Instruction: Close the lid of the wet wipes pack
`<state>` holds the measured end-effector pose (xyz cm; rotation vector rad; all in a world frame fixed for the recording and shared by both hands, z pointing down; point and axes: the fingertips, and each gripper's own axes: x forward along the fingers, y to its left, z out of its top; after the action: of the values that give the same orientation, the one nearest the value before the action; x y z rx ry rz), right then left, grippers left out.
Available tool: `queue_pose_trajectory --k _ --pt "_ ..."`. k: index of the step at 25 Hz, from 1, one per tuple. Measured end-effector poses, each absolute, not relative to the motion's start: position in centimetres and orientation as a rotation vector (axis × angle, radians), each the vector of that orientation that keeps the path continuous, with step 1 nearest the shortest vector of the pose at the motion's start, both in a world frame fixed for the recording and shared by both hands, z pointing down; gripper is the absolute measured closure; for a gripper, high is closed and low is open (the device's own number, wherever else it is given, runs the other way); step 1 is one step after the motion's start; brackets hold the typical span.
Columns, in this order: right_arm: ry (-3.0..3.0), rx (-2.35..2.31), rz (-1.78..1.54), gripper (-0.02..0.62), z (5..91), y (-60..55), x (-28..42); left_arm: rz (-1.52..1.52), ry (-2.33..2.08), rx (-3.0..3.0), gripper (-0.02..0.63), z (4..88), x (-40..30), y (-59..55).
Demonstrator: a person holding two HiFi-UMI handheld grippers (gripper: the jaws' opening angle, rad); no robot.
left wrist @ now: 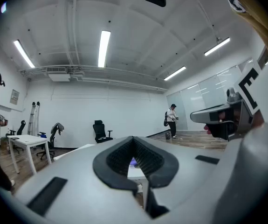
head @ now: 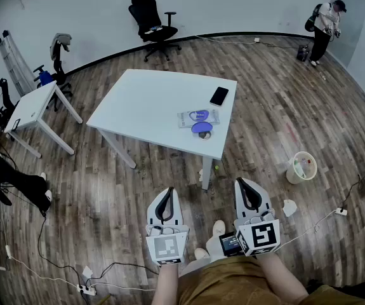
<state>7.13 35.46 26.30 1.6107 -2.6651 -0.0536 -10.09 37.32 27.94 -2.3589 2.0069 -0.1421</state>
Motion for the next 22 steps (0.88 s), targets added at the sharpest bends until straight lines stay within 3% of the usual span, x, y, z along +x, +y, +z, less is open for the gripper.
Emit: queue_pose_trajectory --k 22 --pt "-2.707 1.570 0.010 0.586 27.2 21.8 6.4 -0.271 1.981 -2.357 0.612 28.5 -9.5 23.0"
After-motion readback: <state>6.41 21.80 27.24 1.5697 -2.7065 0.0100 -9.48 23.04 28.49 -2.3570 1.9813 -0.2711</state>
